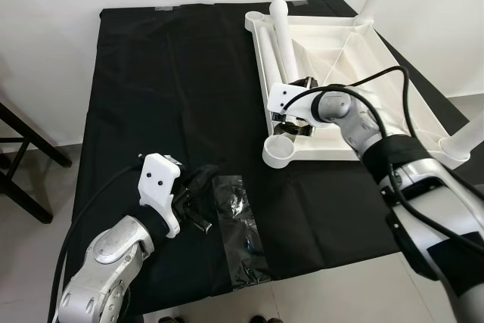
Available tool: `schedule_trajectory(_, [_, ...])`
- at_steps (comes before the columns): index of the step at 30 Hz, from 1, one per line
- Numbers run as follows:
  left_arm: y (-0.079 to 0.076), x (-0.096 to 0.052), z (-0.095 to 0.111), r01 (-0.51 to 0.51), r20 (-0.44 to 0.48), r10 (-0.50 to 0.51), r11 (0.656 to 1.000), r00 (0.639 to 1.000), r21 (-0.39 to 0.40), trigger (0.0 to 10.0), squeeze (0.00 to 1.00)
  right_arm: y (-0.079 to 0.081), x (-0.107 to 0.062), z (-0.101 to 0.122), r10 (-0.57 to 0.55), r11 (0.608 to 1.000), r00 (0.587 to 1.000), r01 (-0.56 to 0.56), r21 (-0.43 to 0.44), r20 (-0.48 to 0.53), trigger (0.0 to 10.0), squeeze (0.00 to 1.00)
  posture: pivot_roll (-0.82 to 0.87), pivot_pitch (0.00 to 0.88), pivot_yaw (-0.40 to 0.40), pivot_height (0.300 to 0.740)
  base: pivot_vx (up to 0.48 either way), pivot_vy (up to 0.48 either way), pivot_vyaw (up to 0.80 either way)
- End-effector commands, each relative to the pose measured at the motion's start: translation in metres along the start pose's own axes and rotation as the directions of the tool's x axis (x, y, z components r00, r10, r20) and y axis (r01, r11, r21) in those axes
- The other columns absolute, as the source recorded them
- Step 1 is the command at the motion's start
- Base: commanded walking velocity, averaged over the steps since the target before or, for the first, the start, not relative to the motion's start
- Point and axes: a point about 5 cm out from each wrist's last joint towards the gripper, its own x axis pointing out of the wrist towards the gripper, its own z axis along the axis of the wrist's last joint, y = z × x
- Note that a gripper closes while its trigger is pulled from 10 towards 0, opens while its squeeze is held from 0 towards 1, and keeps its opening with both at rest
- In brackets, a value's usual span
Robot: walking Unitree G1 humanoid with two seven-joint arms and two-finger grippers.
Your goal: Building children table
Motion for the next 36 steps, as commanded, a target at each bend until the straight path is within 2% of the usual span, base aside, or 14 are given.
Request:
schedule_trajectory(1, [-0.003,-0.001,-0.002,0.013,-0.018,-0.013,1.0,1.0,0.004,10.0,0.0,0.005,0.002,-0.003,-0.008,1.0,1.0,0.008,0.011,-0.01,10.0,0.0,0.11,0.225,-0.099,0.74,0.0,0.0,0.0])
schedule_trajectory(3, [-0.003,-0.002,-0.002,0.012,-0.017,-0.012,1.0,1.0,0.004,10.0,0.0,0.017,0.008,0.0,-0.008,1.0,1.0,0.008,0.005,-0.005,10.0,0.0,0.11,0.226,-0.102,0.74,0.0,0.0,0.0])
schedule_trajectory(4, [-0.003,-0.002,-0.002,0.012,-0.017,-0.012,1.0,1.0,0.004,10.0,0.0,0.017,0.008,0.0,-0.008,1.0,1.0,0.008,0.005,-0.005,10.0,0.0,0.11,0.226,-0.102,0.74,0.0,0.0,0.0])
schedule_trajectory(8, [-0.003,-0.002,-0.001,0.008,-0.015,-0.007,1.0,1.0,0.005,10.0,0.0,0.05,0.021,-0.003,-0.035,0.999,0.999,0.036,0.009,-0.024,10.0,0.0,0.11,0.227,-0.106,0.74,0.0,0.0,0.0])
schedule_trajectory(9, [-0.002,-0.002,-0.001,0.006,-0.015,-0.006,1.0,1.0,0.006,10.0,0.0,0.055,0.023,-0.005,-0.063,0.998,0.997,0.064,0.02,-0.033,9.5,0.0,0.11,0.228,-0.105,0.74,0.0,0.0,0.0])
schedule_trajectory(11, [-0.002,-0.002,-0.001,0.006,-0.015,-0.006,1.0,1.0,0.006,10.0,0.0,0.055,0.023,-0.005,-0.063,0.998,0.997,0.064,0.02,-0.033,9.5,0.0,0.11,0.228,-0.105,0.74,0.0,0.0,0.0])
schedule_trajectory(12, [-0.002,-0.002,-0.001,0.005,-0.014,-0.005,1.0,1.0,0.006,10.0,0.0,0.058,0.024,-0.006,-0.085,0.996,0.996,0.086,0.027,-0.04,2.4,0.0,0.11,0.228,-0.105,0.74,0.0,0.0,0.0])
schedule_trajectory(13, [-0.002,-0.002,-0.001,0.005,-0.014,-0.005,1.0,1.0,0.006,10.0,0.0,0.058,0.024,-0.006,-0.085,0.996,0.996,0.086,0.027,-0.04,2.4,0.0,0.11,0.228,-0.105,0.74,0.0,0.0,0.0])
schedule_trajectory(14, [-0.002,-0.002,-0.001,0.004,-0.014,-0.004,1.0,1.0,0.006,10.0,0.0,0.06,0.024,-0.008,-0.11,0.993,0.993,0.112,0.029,-0.05,0.0,0.0,0.11,0.229,-0.105,0.74,0.0,0.0,0.0])
schedule_trajectory(20, [-0.002,-0.002,-0.001,0.004,-0.014,-0.004,1.0,1.0,0.004,10.0,0.0,0.061,0.022,-0.023,-0.213,0.977,0.973,0.215,0.011,-0.093,0.0,0.0,0.11,0.229,-0.106,0.74,0.0,0.0,0.0])
schedule_trajectory(25, [-0.002,-0.002,-0.001,0.004,-0.014,-0.004,1.0,1.0,0.003,10.0,0.0,0.061,0.021,-0.027,-0.225,0.974,0.969,0.227,0.009,-0.101,0.0,0.0,0.11,0.226,-0.106,0.74,0.0,0.0,0.0])
schedule_trajectory(33, [-0.003,-0.002,-0.002,0.004,-0.014,-0.004,1.0,1.0,0.002,10.0,0.0,0.053,0.017,-0.029,-0.318,0.948,0.944,0.318,-0.008,-0.094,0.0,0.0,0.11,0.219,-0.108,0.74,0.0,0.0,0.0])
schedule_trajectory(35, [-0.003,-0.003,-0.002,0.003,-0.014,-0.003,1.0,1.0,0.003,10.0,0.0,0.045,0.014,-0.027,-0.386,0.922,0.92,0.386,-0.009,-0.071,0.0,0.0,0.11,0.216,-0.109,0.74,0.0,0.0,0.0])
schedule_trajectory(36, [-0.003,-0.003,-0.002,0.003,-0.014,-0.003,1.0,1.0,0.003,10.0,0.0,0.045,0.014,-0.027,-0.386,0.922,0.92,0.386,-0.009,-0.071,0.0,0.0,0.11,0.216,-0.109,0.74,0.0,0.0,0.0])
